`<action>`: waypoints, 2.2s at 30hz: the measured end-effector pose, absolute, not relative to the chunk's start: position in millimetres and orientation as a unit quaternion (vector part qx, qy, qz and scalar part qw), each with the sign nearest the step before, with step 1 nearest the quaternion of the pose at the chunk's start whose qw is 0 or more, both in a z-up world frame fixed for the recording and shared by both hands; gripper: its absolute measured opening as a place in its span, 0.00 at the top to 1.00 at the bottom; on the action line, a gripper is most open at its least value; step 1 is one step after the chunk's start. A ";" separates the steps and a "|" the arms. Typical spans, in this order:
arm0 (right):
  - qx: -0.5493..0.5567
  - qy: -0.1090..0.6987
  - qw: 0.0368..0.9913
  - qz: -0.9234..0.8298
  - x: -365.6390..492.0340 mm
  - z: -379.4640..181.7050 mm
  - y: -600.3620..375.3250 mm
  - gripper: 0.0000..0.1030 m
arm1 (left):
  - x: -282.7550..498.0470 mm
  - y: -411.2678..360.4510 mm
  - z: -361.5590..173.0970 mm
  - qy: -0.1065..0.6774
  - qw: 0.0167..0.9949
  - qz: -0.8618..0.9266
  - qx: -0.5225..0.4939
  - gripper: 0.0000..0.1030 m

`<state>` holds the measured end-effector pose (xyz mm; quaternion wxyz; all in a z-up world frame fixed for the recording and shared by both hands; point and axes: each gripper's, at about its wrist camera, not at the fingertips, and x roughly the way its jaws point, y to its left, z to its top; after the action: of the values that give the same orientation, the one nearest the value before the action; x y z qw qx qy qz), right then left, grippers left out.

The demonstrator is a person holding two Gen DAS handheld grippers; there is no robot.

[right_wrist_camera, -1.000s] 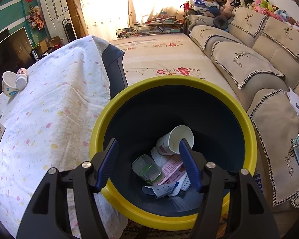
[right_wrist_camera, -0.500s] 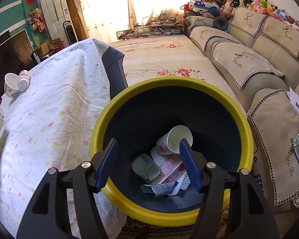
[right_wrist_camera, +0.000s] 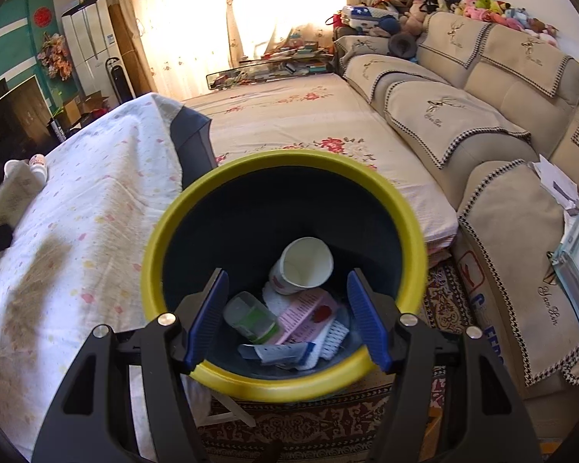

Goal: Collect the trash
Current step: 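Carry the pale green box into the bin and open the left tool, then move the right tool toward the red snack bag on the sheet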

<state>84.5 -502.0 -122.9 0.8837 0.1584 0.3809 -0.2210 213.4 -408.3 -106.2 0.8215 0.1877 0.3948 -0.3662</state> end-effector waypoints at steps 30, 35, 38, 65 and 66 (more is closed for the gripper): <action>0.178 0.351 0.879 -0.270 33.3 -99.8 -535.9 0.39 | 195.8 -559.0 -135.3 0.401 0.784 -0.417 0.225 0.11; 0.169 0.348 0.887 -0.251 44.1 -92.6 -519.0 0.38 | 185.4 -473.4 -94.8 0.365 0.824 -0.391 0.186 0.05; 0.162 0.347 0.894 -0.234 51.6 -88.2 -504.3 0.37 | 181.1 -411.9 -76.4 0.356 0.847 -0.365 0.153 0.05; 0.009 0.389 0.907 0.163 235.5 -41.2 -143.6 0.36 | 134.0 33.9 -70.4 0.346 0.937 -0.047 0.004 0.05; 0.004 0.392 0.904 0.171 237.1 -42.3 -132.0 0.36 | 133.5 37.1 -71.0 0.347 0.937 -0.046 0.002 0.05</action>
<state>237.1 -132.0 -42.3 0.9039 0.0041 0.3921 0.1709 133.5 37.1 -71.0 0.9369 0.0017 0.3466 -0.0461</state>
